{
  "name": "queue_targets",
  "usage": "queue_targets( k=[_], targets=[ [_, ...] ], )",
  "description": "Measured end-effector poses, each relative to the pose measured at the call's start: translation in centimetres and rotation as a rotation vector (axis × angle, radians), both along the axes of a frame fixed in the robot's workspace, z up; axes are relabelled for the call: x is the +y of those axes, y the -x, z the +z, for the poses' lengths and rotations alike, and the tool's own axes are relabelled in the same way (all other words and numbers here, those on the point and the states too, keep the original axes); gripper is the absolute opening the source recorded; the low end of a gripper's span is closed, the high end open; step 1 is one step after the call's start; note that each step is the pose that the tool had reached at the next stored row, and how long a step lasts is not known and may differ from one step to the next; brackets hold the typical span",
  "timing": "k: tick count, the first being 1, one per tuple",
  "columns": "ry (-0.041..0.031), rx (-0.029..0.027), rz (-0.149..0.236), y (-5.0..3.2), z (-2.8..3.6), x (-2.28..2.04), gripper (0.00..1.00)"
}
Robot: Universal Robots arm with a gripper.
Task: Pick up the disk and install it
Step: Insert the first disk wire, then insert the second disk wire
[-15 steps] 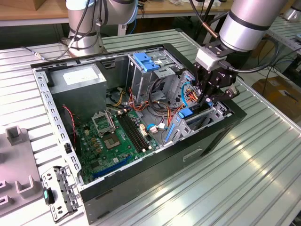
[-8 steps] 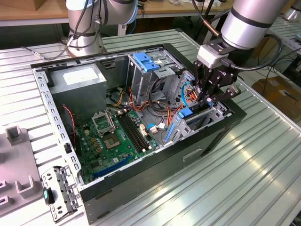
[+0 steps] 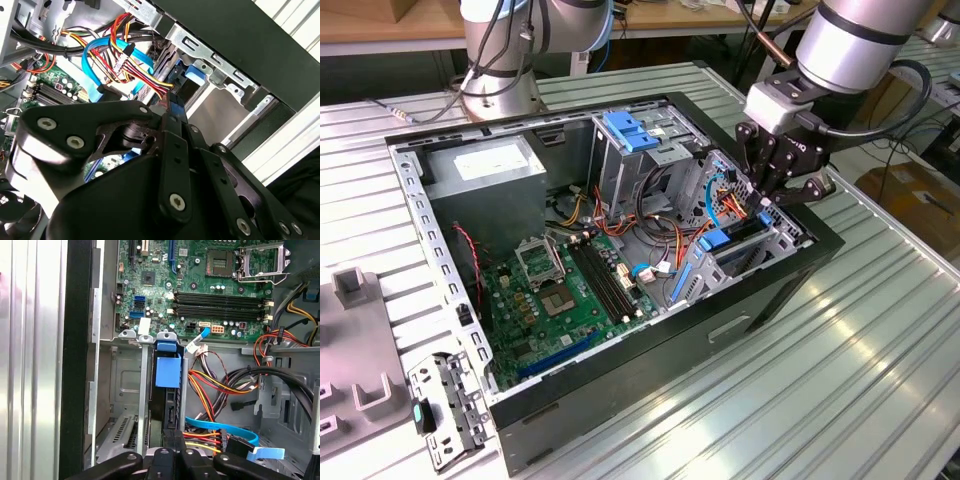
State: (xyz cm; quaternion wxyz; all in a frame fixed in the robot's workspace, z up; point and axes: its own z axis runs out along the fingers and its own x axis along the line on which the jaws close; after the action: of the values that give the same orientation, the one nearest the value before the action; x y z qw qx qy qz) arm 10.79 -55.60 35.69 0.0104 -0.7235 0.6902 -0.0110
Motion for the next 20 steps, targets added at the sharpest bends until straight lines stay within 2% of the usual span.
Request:
queue_targets(
  k=[14, 20],
  targets=[
    [0.0001, 0.0, 0.0, 0.04, 0.15, 0.0, 0.11],
    [-0.0006, 0.0, 0.0, 0.76, 0.14, 0.0, 0.11]
  ],
)
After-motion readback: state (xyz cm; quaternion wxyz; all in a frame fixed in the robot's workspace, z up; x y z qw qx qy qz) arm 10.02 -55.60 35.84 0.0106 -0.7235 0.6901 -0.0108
